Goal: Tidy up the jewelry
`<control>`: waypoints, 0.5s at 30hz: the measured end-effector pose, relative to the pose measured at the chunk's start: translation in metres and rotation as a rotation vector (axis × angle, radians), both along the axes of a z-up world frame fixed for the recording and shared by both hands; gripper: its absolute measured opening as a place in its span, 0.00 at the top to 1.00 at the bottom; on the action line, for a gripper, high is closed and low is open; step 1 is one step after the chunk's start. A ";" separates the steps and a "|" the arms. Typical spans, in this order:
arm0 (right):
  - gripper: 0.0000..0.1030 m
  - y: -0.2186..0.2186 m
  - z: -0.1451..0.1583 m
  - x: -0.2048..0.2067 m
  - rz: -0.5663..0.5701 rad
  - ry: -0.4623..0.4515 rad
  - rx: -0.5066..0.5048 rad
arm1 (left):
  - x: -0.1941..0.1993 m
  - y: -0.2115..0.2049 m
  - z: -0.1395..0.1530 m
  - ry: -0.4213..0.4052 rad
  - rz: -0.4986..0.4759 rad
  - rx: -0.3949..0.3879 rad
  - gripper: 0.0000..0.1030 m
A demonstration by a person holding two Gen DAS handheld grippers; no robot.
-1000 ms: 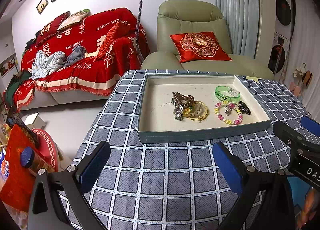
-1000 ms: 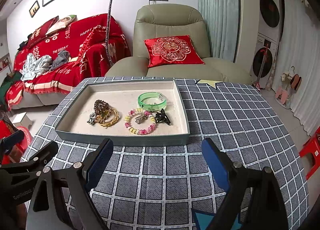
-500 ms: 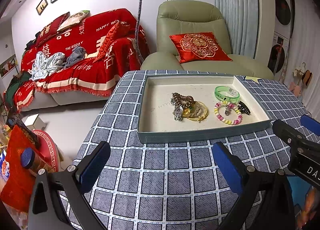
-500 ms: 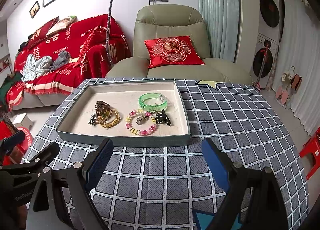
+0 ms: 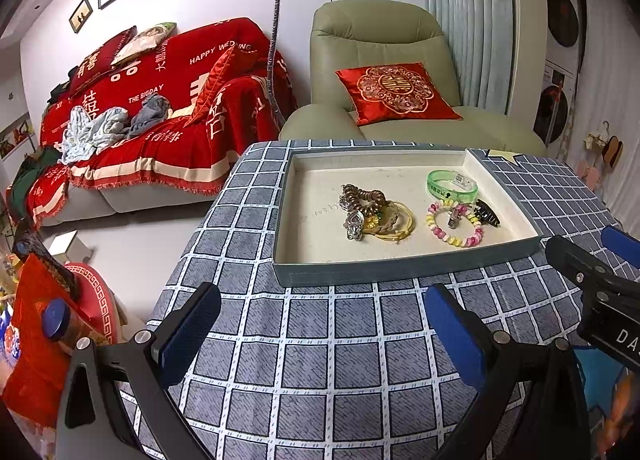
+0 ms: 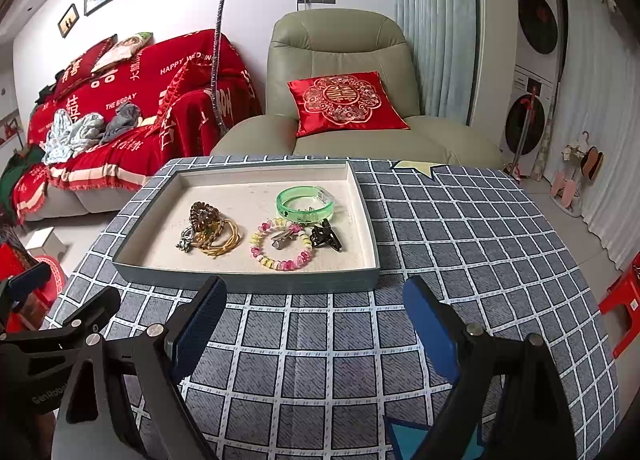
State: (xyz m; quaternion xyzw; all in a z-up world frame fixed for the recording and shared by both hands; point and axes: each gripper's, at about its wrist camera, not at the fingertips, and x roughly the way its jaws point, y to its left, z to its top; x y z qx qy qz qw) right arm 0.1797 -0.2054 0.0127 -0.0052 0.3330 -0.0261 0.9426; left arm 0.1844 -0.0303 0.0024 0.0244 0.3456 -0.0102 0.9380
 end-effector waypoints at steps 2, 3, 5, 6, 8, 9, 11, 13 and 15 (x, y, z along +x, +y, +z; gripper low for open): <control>0.11 -0.001 -0.001 0.000 0.001 0.000 -0.001 | 0.000 0.000 0.000 0.001 0.001 -0.001 0.00; 0.11 -0.001 -0.001 0.000 0.002 0.000 -0.001 | 0.000 0.000 0.000 0.004 0.002 -0.005 0.00; 0.11 0.001 0.001 0.000 0.003 0.000 0.000 | 0.001 0.001 -0.001 0.009 0.006 -0.010 0.00; 0.11 0.002 0.002 0.000 0.004 0.001 0.001 | 0.001 0.002 -0.001 0.010 0.008 -0.013 0.00; 0.11 0.002 0.002 0.000 0.003 0.001 0.001 | 0.002 0.002 -0.002 0.015 0.011 -0.017 0.00; 0.11 0.003 0.002 0.000 0.003 0.001 0.001 | 0.002 0.003 -0.003 0.018 0.012 -0.020 0.00; 0.11 0.003 0.002 0.000 0.003 0.001 0.001 | 0.003 0.004 -0.003 0.022 0.012 -0.027 0.00; 0.11 0.004 0.002 0.000 0.002 0.002 0.002 | 0.003 0.004 -0.003 0.022 0.010 -0.030 0.00; 0.11 0.004 0.001 0.000 0.000 0.003 0.004 | 0.001 0.003 -0.003 0.014 0.003 -0.022 0.00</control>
